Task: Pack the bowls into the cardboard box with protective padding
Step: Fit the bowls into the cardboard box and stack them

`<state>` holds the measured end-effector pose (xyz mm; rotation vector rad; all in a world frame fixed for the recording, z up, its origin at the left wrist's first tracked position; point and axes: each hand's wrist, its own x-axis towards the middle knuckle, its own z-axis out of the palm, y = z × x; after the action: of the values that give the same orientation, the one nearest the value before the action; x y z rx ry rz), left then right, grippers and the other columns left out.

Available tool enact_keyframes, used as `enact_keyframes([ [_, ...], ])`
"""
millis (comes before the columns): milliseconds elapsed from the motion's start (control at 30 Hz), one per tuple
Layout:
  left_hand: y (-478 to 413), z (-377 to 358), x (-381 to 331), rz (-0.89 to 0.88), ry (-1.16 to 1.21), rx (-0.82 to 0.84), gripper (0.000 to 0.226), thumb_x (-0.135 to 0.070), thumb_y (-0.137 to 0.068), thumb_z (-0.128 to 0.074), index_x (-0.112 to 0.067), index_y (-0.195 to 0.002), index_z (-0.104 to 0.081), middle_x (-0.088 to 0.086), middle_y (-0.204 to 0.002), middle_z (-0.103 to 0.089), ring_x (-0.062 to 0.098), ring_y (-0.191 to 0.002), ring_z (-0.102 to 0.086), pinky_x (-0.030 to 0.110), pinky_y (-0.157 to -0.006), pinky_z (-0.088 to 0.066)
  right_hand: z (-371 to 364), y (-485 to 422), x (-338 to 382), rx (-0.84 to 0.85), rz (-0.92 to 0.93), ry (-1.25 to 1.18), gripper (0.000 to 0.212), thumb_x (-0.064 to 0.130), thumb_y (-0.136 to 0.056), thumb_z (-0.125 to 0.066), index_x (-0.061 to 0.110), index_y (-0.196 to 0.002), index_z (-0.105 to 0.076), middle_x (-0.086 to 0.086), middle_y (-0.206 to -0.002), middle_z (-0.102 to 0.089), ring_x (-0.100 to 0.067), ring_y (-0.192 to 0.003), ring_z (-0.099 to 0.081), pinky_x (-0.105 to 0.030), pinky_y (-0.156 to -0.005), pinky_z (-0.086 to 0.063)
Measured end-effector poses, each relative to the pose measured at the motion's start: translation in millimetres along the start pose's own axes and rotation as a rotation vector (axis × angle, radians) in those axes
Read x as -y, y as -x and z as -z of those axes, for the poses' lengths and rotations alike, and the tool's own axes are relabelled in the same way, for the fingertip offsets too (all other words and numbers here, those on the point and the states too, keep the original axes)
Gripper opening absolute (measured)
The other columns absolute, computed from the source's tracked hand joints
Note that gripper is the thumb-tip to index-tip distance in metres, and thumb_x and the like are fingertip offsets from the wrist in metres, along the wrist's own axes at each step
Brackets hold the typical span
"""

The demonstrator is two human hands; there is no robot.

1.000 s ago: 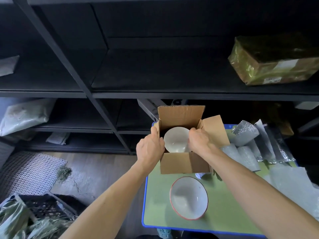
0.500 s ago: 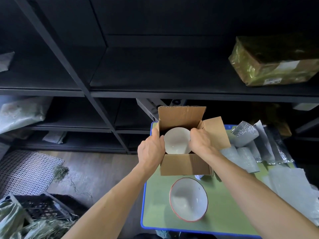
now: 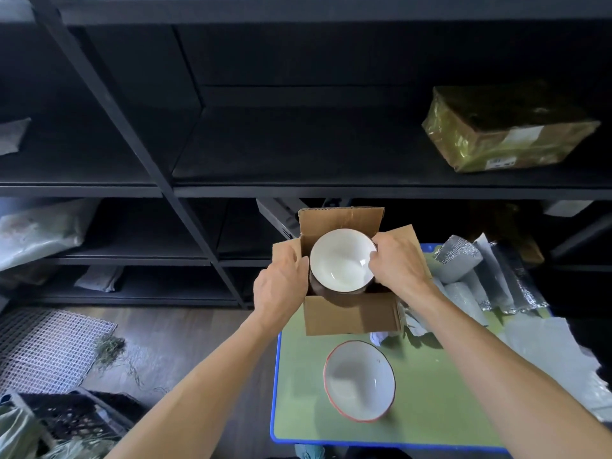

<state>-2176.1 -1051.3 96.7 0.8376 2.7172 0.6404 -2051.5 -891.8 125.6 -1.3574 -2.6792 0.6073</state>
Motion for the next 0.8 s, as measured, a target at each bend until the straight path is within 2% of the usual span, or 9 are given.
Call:
enact_keyframes([
  [100, 8, 10, -10, -0.069, 0.092, 0.023, 0.025, -0.047, -0.103, -0.037, -0.024, -0.094, -0.041, -0.005, -0.072, -0.057, 0.016, -0.062, -0.051, 0.032, -0.057, -0.033, 8, 8, -1, -0.015, 0.001, -0.051, 0.011, 0.009, -0.090, -0.049, 0.010, -0.085, -0.059, -0.006, -0.080, -0.059, -0.030, -0.068, -0.066, -0.041, -0.063, -0.056],
  [233, 18, 17, -19, -0.137, 0.137, 0.052, 0.027, -0.043, -0.103, -0.040, -0.019, -0.092, -0.048, 0.001, -0.083, -0.060, 0.024, -0.070, -0.058, 0.037, -0.061, -0.046, 18, 24, -2, -0.023, 0.031, -0.091, 0.025, 0.007, -0.085, -0.047, 0.020, -0.065, -0.042, -0.005, -0.062, -0.057, -0.029, -0.063, -0.066, -0.037, -0.056, -0.053],
  [333, 26, 20, -22, -0.149, 0.169, 0.061, 0.024, -0.035, -0.102, -0.044, -0.015, -0.087, -0.047, 0.001, -0.076, -0.054, 0.019, -0.062, -0.052, 0.033, -0.053, -0.040, 25, 38, -5, -0.028, 0.025, -0.097, 0.015, 0.009, -0.086, -0.047, 0.014, -0.073, -0.051, -0.007, -0.063, -0.064, -0.025, -0.057, -0.066, -0.033, -0.053, -0.052],
  [433, 35, 23, -24, -0.144, 0.160, 0.074, 0.026, -0.030, -0.100, -0.044, -0.012, -0.082, -0.046, 0.005, -0.070, -0.053, 0.016, -0.055, -0.040, 0.028, -0.046, -0.028, 27, 53, -14, -0.021, 0.014, -0.111, 0.015, 0.014, -0.086, -0.046, 0.013, -0.081, -0.060, -0.003, -0.057, -0.065, -0.021, -0.054, -0.067, -0.037, -0.057, -0.056],
  [567, 54, 27, -26, -0.163, 0.179, 0.098, 0.021, -0.028, -0.100, -0.045, -0.012, -0.086, -0.047, 0.007, -0.076, -0.059, 0.017, -0.058, -0.042, 0.024, -0.045, -0.028, 26, 74, -25, -0.020, 0.037, -0.132, 0.015, 0.015, -0.085, -0.047, 0.011, -0.083, -0.061, 0.000, -0.048, -0.061, -0.017, -0.053, -0.065, -0.037, -0.058, -0.055],
  [667, 72, 24, -24, -0.191, 0.167, 0.115, 0.018, -0.025, -0.099, -0.046, -0.014, -0.085, -0.045, 0.006, -0.072, -0.054, 0.022, -0.060, -0.043, 0.029, -0.048, -0.029, 25, 90, -34, -0.004, 0.015, -0.143, 0.014, 0.017, -0.085, -0.049, 0.013, -0.085, -0.062, -0.002, -0.054, -0.062, -0.022, -0.060, -0.065, -0.039, -0.061, -0.055],
  [800, 92, 12, -17, -0.189, 0.151, 0.158, 0.020, -0.026, -0.097, -0.045, -0.009, -0.087, -0.047, 0.010, -0.074, -0.059, 0.024, -0.060, -0.045, 0.033, -0.052, -0.032, 17, 113, -46, 0.054, -0.017, -0.128, 0.014, 0.019, -0.087, -0.051, 0.018, -0.093, -0.062, 0.000, -0.059, -0.063, -0.024, -0.069, -0.064, -0.036, -0.066, -0.054],
])
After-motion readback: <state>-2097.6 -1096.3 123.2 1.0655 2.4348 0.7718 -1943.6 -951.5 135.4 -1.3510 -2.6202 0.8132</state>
